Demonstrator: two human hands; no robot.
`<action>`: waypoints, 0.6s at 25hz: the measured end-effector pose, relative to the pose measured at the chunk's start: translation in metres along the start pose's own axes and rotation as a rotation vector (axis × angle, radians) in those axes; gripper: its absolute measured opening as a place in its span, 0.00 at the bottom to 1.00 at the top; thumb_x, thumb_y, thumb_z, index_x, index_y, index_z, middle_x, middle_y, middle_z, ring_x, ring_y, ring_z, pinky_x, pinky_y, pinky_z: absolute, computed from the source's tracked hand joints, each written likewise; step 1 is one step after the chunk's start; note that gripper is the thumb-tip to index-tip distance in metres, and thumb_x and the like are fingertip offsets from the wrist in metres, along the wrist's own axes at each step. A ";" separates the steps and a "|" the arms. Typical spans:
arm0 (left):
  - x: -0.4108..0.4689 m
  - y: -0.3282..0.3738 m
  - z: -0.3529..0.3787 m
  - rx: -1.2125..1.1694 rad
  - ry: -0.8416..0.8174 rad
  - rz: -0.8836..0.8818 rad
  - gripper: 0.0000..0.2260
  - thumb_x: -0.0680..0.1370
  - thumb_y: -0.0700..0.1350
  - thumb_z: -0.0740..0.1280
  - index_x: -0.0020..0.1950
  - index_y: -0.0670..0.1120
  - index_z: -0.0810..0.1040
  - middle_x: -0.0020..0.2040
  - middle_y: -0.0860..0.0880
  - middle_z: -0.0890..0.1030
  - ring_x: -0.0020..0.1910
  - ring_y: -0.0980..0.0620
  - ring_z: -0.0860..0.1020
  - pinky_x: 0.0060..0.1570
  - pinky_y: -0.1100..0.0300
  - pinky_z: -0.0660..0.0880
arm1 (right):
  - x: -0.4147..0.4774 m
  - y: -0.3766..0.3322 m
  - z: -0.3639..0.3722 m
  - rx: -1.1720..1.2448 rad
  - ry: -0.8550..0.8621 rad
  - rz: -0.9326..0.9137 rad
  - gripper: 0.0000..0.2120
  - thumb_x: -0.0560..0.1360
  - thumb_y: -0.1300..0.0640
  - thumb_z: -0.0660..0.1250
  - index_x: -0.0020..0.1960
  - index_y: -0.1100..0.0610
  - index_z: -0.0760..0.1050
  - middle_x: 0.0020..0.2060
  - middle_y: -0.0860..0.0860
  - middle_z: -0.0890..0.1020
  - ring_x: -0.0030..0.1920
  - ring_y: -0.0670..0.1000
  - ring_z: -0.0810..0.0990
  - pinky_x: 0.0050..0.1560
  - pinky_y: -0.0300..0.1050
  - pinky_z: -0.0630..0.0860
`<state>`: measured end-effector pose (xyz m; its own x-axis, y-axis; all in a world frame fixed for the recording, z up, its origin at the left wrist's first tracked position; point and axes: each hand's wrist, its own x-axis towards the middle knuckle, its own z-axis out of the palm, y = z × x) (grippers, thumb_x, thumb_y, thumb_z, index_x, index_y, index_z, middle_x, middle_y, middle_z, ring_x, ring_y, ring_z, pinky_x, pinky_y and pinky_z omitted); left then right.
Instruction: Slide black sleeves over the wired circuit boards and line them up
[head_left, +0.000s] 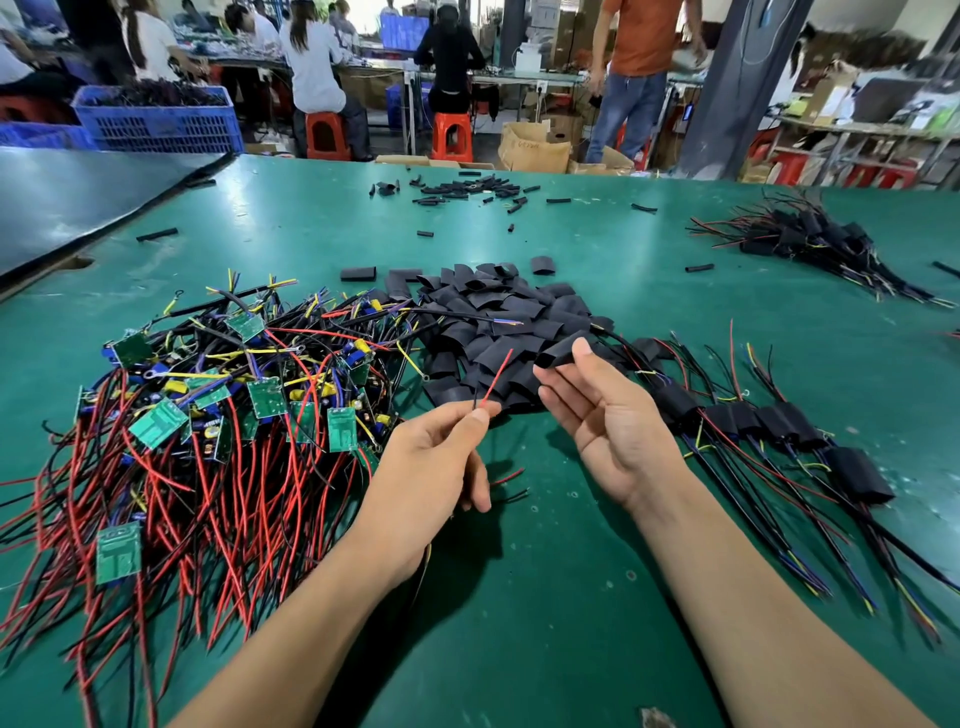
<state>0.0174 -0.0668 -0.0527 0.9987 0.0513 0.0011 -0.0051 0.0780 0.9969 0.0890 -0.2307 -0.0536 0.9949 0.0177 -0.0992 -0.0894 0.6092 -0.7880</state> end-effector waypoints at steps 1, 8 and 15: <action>0.000 0.000 -0.001 0.007 -0.014 0.001 0.10 0.83 0.44 0.61 0.60 0.50 0.81 0.22 0.45 0.73 0.25 0.48 0.72 0.31 0.62 0.71 | 0.000 0.000 0.000 -0.009 -0.003 -0.002 0.11 0.65 0.53 0.76 0.43 0.58 0.81 0.39 0.54 0.86 0.46 0.54 0.87 0.43 0.42 0.82; -0.004 0.003 0.001 0.023 -0.089 -0.010 0.15 0.85 0.43 0.57 0.70 0.54 0.71 0.41 0.46 0.86 0.24 0.50 0.76 0.30 0.62 0.71 | 0.002 0.001 -0.003 -0.011 0.007 -0.011 0.13 0.65 0.53 0.78 0.45 0.59 0.81 0.41 0.55 0.86 0.50 0.55 0.87 0.44 0.42 0.82; -0.005 0.007 0.000 -0.012 -0.066 -0.013 0.11 0.85 0.42 0.57 0.67 0.48 0.71 0.49 0.50 0.87 0.23 0.49 0.76 0.27 0.61 0.68 | 0.003 0.002 -0.005 -0.007 -0.006 -0.007 0.12 0.65 0.52 0.78 0.43 0.57 0.82 0.42 0.55 0.86 0.51 0.55 0.87 0.45 0.42 0.82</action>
<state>0.0124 -0.0669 -0.0453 0.9999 -0.0153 -0.0068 0.0082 0.0903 0.9959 0.0917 -0.2335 -0.0581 0.9958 0.0181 -0.0899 -0.0825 0.6037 -0.7929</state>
